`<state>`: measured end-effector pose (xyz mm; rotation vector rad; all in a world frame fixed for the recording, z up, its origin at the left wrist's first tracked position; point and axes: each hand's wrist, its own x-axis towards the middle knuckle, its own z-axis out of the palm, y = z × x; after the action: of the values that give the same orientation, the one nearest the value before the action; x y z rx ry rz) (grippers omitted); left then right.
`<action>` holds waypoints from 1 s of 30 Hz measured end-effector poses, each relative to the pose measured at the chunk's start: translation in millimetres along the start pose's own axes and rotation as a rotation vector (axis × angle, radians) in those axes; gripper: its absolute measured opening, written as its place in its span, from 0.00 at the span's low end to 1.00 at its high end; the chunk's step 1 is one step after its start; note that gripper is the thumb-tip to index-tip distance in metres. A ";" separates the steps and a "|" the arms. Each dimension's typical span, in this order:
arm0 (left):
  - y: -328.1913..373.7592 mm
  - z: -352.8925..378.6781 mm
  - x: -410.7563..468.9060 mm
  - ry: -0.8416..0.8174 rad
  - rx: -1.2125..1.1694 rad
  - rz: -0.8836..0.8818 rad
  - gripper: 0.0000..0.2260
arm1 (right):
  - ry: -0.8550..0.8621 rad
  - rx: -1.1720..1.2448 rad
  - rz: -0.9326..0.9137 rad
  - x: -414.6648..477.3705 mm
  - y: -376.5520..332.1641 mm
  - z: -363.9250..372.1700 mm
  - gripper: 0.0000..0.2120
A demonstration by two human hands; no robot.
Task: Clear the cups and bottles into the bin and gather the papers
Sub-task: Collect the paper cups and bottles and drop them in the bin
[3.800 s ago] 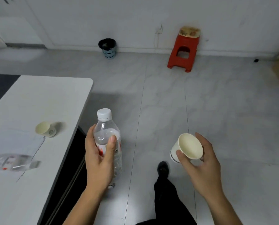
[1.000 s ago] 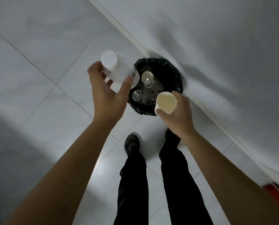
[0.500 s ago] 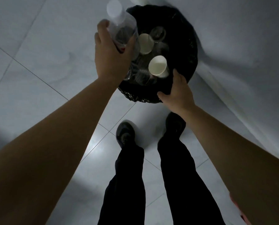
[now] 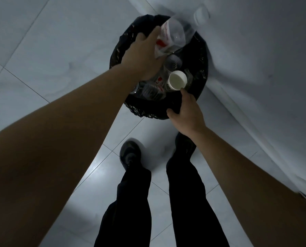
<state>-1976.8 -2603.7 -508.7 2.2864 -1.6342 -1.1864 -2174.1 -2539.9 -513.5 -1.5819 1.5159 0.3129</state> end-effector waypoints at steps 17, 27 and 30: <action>31.1 -80.7 -322.2 0.329 -0.659 -0.453 0.19 | -0.015 0.039 -0.117 -205.3 -60.1 -97.4 0.24; 170.9 -285.4 -582.5 0.737 -0.895 -0.348 0.14 | 0.076 0.282 -0.500 -468.1 -226.8 -251.3 0.18; 194.2 -303.8 -639.9 0.943 -0.909 -0.341 0.15 | 0.032 0.359 -0.658 -514.7 -252.3 -275.5 0.19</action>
<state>-2014.3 -2256.1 137.2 1.9605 -0.2771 -0.4994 -2166.7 -2433.7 113.5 -1.6857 0.9282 -0.3385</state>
